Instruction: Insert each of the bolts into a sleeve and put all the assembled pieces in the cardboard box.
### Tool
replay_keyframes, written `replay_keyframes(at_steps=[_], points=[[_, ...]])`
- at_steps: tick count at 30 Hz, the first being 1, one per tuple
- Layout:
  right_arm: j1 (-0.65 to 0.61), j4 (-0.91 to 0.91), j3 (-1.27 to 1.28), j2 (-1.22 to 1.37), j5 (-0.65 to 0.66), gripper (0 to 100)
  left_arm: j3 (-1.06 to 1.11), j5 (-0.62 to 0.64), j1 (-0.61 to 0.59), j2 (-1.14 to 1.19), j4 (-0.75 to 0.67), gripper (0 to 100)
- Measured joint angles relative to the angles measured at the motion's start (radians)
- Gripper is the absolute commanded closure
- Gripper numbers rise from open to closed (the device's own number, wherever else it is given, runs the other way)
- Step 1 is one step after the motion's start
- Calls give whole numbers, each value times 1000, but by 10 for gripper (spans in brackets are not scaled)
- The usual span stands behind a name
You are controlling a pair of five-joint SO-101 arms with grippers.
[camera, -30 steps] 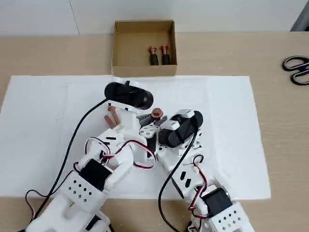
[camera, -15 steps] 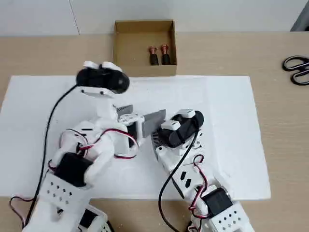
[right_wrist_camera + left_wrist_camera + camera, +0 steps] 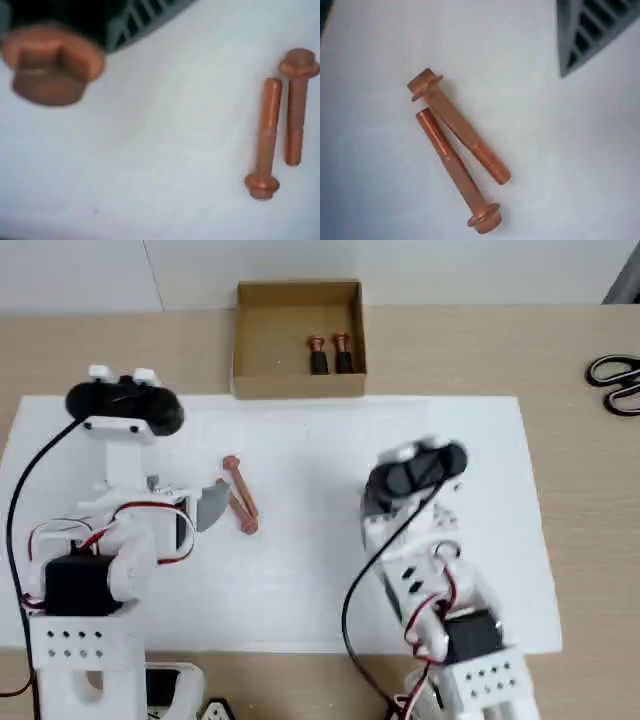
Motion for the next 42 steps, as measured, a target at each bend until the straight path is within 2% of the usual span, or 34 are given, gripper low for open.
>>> replay_keyframes(at_steps=[8,19,26,32,36,42], points=[[15,9,-637,600,0,995,0,-2,-44,0,5,705],[15,-310,-1424,1583,0,995,12,-2,-166,0,17,705],[-14,-362,-1806,2062,0,991,49,-5,-187,-2,17,705],[-57,-362,-2061,2305,0,990,49,-5,-187,-2,17,705],[-54,-362,-2137,2378,0,970,49,-5,-187,-2,17,705],[-55,-313,-2143,2391,0,736,49,-5,-187,-2,17,705]])
